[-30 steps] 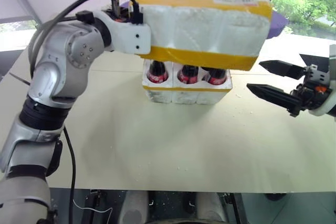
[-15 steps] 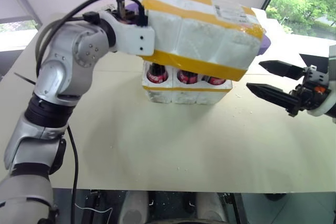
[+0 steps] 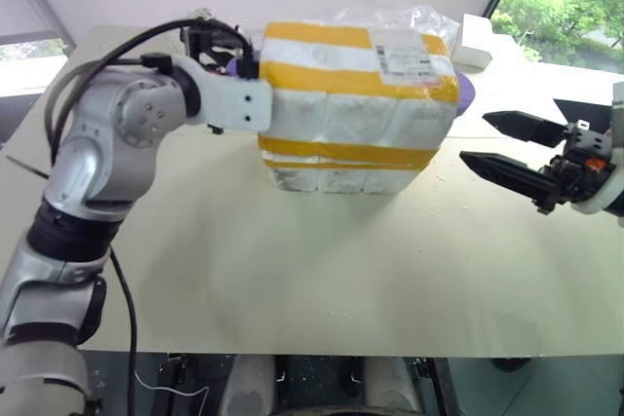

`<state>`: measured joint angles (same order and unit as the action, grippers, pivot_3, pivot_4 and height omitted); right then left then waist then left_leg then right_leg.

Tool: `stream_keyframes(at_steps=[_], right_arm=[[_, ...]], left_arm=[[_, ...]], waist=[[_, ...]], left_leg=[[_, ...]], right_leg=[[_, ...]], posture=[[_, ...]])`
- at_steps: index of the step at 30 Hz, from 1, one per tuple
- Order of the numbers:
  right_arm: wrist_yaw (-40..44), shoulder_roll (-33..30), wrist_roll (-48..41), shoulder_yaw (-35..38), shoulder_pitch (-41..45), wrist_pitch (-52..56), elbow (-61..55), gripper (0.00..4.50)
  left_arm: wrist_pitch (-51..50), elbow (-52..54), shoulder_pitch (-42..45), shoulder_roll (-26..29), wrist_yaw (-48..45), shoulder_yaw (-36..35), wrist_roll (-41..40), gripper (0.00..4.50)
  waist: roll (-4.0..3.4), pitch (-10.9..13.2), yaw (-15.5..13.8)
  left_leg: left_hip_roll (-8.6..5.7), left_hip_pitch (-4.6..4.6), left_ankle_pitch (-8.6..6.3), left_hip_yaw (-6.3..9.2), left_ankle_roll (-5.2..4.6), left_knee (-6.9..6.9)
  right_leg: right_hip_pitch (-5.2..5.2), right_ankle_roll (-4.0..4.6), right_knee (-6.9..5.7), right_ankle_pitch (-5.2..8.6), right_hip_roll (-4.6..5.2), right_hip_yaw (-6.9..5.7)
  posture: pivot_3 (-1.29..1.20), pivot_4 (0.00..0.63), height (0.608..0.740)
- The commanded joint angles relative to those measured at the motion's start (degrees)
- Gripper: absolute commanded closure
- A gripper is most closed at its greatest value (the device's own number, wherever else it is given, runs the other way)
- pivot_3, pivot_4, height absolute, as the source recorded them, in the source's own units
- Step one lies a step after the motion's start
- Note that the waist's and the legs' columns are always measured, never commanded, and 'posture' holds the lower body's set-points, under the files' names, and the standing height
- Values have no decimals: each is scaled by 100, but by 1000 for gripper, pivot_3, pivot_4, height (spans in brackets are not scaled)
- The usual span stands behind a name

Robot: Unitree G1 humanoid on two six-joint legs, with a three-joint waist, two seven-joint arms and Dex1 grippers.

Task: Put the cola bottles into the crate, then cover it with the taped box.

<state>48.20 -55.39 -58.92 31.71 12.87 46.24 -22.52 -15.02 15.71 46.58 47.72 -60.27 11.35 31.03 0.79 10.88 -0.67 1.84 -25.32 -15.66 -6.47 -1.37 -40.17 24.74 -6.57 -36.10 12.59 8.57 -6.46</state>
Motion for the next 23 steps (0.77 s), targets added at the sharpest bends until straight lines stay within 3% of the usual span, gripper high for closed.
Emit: stream_keyframes(at_steps=[1,5,9,12,14,18,23], right_arm=[[109,-174,26,93,152,-91,76,0],[245,-284,119,3,289,-95,254,0],[377,-343,255,-81,366,-130,377,0],[483,-403,339,-89,391,-134,454,0],[614,-501,444,-79,360,-142,522,0],[913,-720,704,-38,229,-223,695,0],[1180,-845,962,-15,77,-318,879,0]], left_arm=[[-363,501,-197,279,-469,-480,-524,46],[-415,512,-492,669,-830,-780,-1146,46],[-1154,126,-677,655,-1215,-1309,-2283,46],[-2591,-453,-625,586,-2313,-2451,-4445,46],[-3411,-1215,-299,793,-2699,-2893,-5292,46],[-3654,-2448,123,1315,-3042,-2757,-5714,46],[-3329,-2828,253,1506,-3195,-2327,-5845,46]], waist=[[0,0,-3],[0,0,-15],[-1,0,-10],[-2,0,-1],[-3,1,9],[-4,0,3],[-4,0,-16]], left_leg=[[0,0,0,0,0,0],[0,-1,0,5,0,-1],[0,2,0,7,0,-1],[0,2,0,8,0,-2],[4,2,1,8,2,-2],[0,5,2,8,4,-1],[-2,10,1,4,3,-2]], right_leg=[[0,0,0,0,0,0],[-3,0,1,0,1,-2],[-7,0,1,0,1,-2],[-6,-1,-1,1,0,-3],[-5,-4,-2,3,0,-3],[-8,-7,0,4,0,-5],[-18,-8,0,6,1,-6]], posture=[[0,150,740],[0,150,740],[0,150,740],[0,150,740],[0,150,740],[0,150,740],[0,150,740]])
